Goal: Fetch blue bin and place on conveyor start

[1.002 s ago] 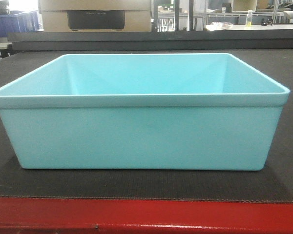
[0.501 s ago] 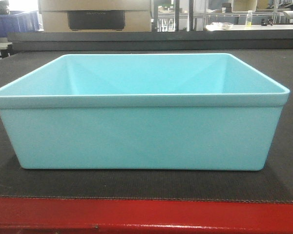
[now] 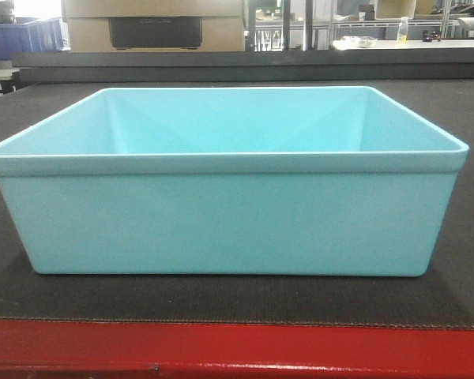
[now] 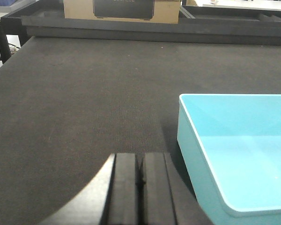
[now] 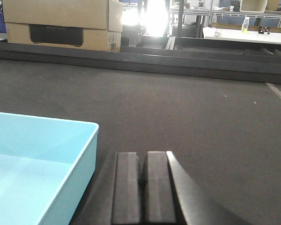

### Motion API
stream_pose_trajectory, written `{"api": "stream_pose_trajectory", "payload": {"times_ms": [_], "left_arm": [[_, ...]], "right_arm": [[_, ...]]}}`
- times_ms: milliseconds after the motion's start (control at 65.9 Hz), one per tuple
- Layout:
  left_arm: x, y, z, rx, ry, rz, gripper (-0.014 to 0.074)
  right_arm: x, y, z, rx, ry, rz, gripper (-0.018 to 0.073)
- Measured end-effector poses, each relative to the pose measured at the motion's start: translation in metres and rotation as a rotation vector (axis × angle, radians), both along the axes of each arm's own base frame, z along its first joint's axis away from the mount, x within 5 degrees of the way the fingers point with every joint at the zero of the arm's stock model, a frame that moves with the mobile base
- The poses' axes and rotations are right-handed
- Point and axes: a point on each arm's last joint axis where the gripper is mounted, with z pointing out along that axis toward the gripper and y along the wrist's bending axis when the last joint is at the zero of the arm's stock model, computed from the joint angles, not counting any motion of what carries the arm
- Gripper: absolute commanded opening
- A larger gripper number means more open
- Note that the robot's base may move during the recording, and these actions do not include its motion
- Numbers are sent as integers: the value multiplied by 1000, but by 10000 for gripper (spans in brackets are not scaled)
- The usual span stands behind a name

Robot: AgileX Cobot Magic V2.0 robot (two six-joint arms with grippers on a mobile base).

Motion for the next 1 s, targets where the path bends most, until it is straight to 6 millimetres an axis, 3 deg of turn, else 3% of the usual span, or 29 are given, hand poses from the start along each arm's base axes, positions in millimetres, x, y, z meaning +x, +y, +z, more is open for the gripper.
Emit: {"api": "stream_pose_trajectory", "payload": {"times_ms": [182,304,607,1002], "left_arm": [[-4,1,-3,-29,-21,24,-111],[-10,4,-18,-42,-88,61,-111],[-11,6,-94,-38,-236,116,-111],[-11,7,-95,-38,-273,122,-111]], "right_arm": [[0,0,0,0,0,0,-158],[0,0,0,0,0,0,-158],[0,0,0,0,-2,0,-158],[0,0,0,0,-2,0,-158]]}}
